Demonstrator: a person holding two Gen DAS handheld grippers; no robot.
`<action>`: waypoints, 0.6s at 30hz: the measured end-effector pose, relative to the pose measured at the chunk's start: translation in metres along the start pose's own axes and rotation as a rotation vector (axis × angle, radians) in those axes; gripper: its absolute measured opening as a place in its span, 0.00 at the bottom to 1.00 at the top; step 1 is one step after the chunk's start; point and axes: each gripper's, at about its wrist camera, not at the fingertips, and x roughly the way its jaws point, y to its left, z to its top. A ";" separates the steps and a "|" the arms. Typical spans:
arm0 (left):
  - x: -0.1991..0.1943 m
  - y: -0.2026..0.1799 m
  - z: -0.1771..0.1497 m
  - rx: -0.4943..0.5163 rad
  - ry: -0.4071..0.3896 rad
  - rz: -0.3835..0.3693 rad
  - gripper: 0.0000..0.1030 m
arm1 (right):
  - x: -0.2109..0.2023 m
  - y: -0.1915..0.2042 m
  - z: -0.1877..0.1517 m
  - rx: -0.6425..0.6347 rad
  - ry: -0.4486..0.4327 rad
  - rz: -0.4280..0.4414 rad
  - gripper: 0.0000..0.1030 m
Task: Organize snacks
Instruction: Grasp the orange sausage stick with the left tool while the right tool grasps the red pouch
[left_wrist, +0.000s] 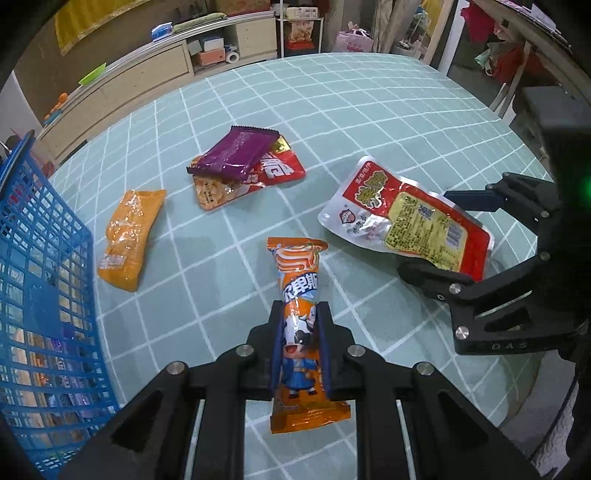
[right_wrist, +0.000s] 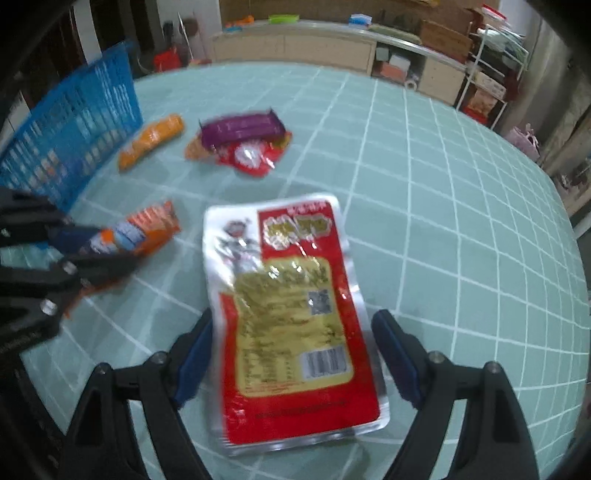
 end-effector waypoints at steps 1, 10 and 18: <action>0.002 0.000 0.000 -0.004 0.001 0.001 0.14 | 0.002 -0.001 -0.001 0.003 -0.007 0.006 0.85; -0.003 0.014 -0.007 -0.058 -0.004 -0.021 0.14 | -0.003 -0.015 0.000 0.064 -0.041 0.026 0.61; 0.003 0.025 -0.008 -0.078 0.000 -0.037 0.14 | -0.010 0.002 0.006 0.015 -0.058 0.042 0.33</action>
